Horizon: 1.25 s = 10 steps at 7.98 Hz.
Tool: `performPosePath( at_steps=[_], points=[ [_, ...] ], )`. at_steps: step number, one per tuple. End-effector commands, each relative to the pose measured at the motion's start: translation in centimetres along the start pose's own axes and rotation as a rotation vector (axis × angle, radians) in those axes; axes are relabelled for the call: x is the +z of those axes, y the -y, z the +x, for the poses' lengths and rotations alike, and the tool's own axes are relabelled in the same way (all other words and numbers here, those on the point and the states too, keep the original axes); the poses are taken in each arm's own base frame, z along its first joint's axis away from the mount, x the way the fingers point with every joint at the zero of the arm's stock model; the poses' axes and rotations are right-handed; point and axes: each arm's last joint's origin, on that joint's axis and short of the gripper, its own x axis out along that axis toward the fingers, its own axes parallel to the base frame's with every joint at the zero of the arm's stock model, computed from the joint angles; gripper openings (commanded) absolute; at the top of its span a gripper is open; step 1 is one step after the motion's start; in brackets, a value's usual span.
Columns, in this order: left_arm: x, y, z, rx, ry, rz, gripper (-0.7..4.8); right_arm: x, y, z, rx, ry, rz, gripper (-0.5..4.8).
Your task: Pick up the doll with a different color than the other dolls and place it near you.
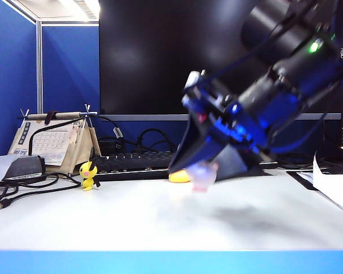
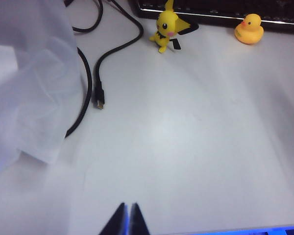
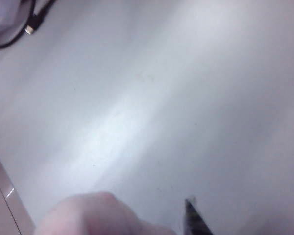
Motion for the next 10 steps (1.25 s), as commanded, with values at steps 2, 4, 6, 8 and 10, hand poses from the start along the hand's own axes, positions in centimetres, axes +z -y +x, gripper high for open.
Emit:
performPosePath(
  at_steps=[2, 4, 6, 8, 10],
  points=[
    [0.1, 0.0, 0.0, -0.003, 0.001, 0.000, 0.24, -0.7, -1.1, 2.0, 0.019, -0.001, -0.020, 1.74],
    [0.1, 0.0, 0.0, -0.004, 0.001, 0.000, 0.24, -1.9, -0.3, 3.5, 0.011, -0.069, 0.023, 1.75],
    [0.1, 0.0, 0.0, -0.003, 0.001, 0.000, 0.24, -2.3, -0.1, 3.8, 0.008, -0.086, 0.029, 1.75],
    [0.1, 0.0, 0.0, -0.003, 0.001, 0.000, 0.24, -3.3, 0.1, 3.7, 0.017, -0.128, 0.043, 1.81],
    [0.1, 0.0, 0.0, -0.003, 0.001, 0.000, 0.24, -4.1, 0.3, 3.6, 0.016, -0.151, 0.052, 2.44]
  ],
)
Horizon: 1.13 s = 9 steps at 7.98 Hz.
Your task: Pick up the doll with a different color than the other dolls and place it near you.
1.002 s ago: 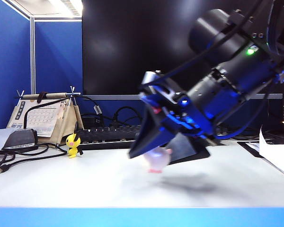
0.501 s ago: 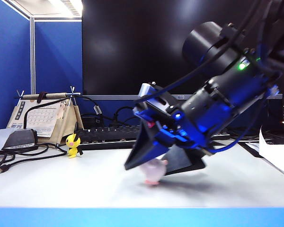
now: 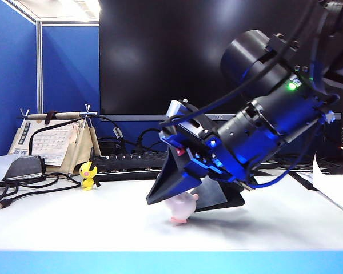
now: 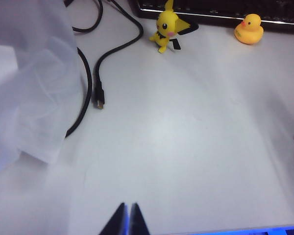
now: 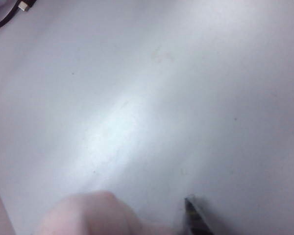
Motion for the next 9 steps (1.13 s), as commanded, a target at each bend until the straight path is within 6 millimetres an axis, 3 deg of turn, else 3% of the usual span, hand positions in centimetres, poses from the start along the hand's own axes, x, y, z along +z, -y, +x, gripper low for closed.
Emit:
performPosePath(
  at_steps=[1, 3, 4, 5, 7, 9],
  points=[
    [0.1, 0.0, 0.0, -0.003, 0.002, -0.001, 0.24, -1.9, 0.4, 0.1, -0.014, -0.105, 0.048, 2.44],
    [0.1, 0.0, 0.0, -0.003, 0.002, -0.001, 0.24, -1.8, 0.3, 0.1, 0.013, -0.108, 0.048, 2.88],
    [0.1, 0.0, 0.0, -0.003, 0.002, -0.001, 0.24, -1.7, 0.3, 0.1, 0.022, -0.103, 0.045, 3.39],
    [0.1, 0.0, 0.0, -0.003, 0.002, -0.001, 0.24, -1.7, 0.2, 0.1, 0.023, -0.096, 0.043, 3.39],
    [0.1, 0.0, 0.0, -0.003, 0.002, -0.001, 0.24, -1.4, 0.2, 0.1, 0.025, -0.078, 0.043, 4.15],
    [0.1, 0.0, 0.0, -0.003, 0.002, 0.000, 0.24, -0.6, 0.6, -0.1, 0.021, -0.039, 0.049, 4.32]
  ],
)
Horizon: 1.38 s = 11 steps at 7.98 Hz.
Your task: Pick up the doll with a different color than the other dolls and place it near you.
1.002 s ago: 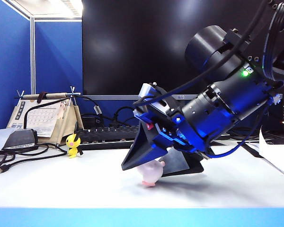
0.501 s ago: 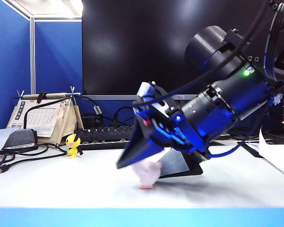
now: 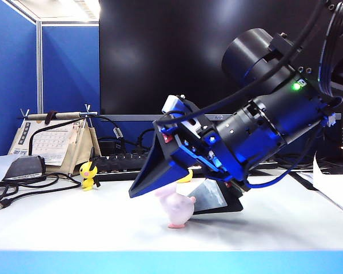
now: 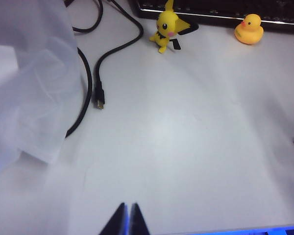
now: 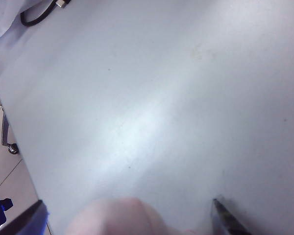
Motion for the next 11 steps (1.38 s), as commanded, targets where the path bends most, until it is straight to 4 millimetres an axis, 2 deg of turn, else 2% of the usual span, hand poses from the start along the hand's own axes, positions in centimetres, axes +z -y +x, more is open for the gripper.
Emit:
performPosePath(
  at_steps=[1, 3, 4, 5, 6, 7, 10, 11],
  points=[
    [0.1, 0.0, 0.0, -0.003, 0.001, 0.000, 0.24, 0.1, 0.9, -0.4, -0.054, -0.026, 0.056, 4.32],
    [0.1, 0.0, 0.0, -0.003, 0.001, 0.000, 0.24, 3.1, 0.8, -2.9, -0.064, 0.079, 0.043, 4.32],
    [0.1, 0.0, 0.0, -0.003, 0.001, 0.000, 0.24, 3.8, 0.3, -3.4, -0.036, 0.099, 0.040, 4.32],
    [0.1, 0.0, 0.0, -0.003, 0.001, 0.000, 0.24, 7.0, -1.6, -6.0, -0.035, 0.264, -0.035, 3.55],
    [0.1, 0.0, 0.0, -0.003, 0.001, 0.000, 0.24, 8.3, -2.5, -7.3, -0.028, 0.310, -0.072, 1.75],
    [0.1, 0.0, 0.0, -0.003, 0.001, 0.000, 0.24, 8.4, -2.7, -9.0, -0.113, 0.322, -0.082, 0.51],
    [0.1, 0.0, 0.0, -0.003, 0.001, 0.000, 0.24, 6.4, -0.8, -11.7, -0.232, 0.287, -0.012, 0.53],
    [0.1, 0.0, 0.0, -0.003, 0.001, 0.000, 0.24, 4.2, -0.1, -13.5, -0.283, 0.324, 0.022, 0.53]
  ],
)
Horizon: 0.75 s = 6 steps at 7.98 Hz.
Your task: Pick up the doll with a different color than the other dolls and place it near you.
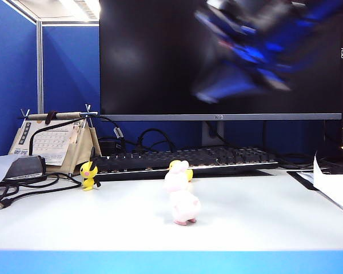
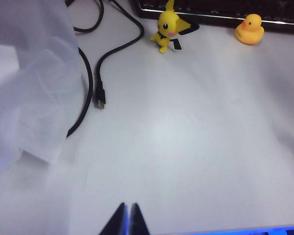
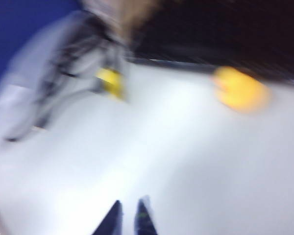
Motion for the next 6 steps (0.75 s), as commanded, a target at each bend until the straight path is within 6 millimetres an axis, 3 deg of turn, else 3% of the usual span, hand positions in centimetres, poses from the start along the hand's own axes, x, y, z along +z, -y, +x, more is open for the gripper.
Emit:
performPosePath(
  at_steps=[1, 3, 4, 6],
  points=[
    [0.1, 0.0, 0.0, -0.003, 0.001, 0.000, 0.24, -3.4, 2.0, -4.2, -0.095, 0.053, 0.054, 0.53],
    [0.1, 0.0, 0.0, -0.003, 0.001, -0.001, 0.24, -10.0, 2.6, -7.2, -0.217, 0.096, 0.107, 0.53],
    [0.1, 0.0, 0.0, -0.003, 0.001, -0.001, 0.24, -16.9, 2.9, -9.1, -0.267, 0.216, 0.224, 0.53],
    [0.1, 0.0, 0.0, -0.003, 0.002, -0.001, 0.24, -17.4, 2.8, -10.3, -0.366, 0.272, 0.197, 0.53]
  ],
)
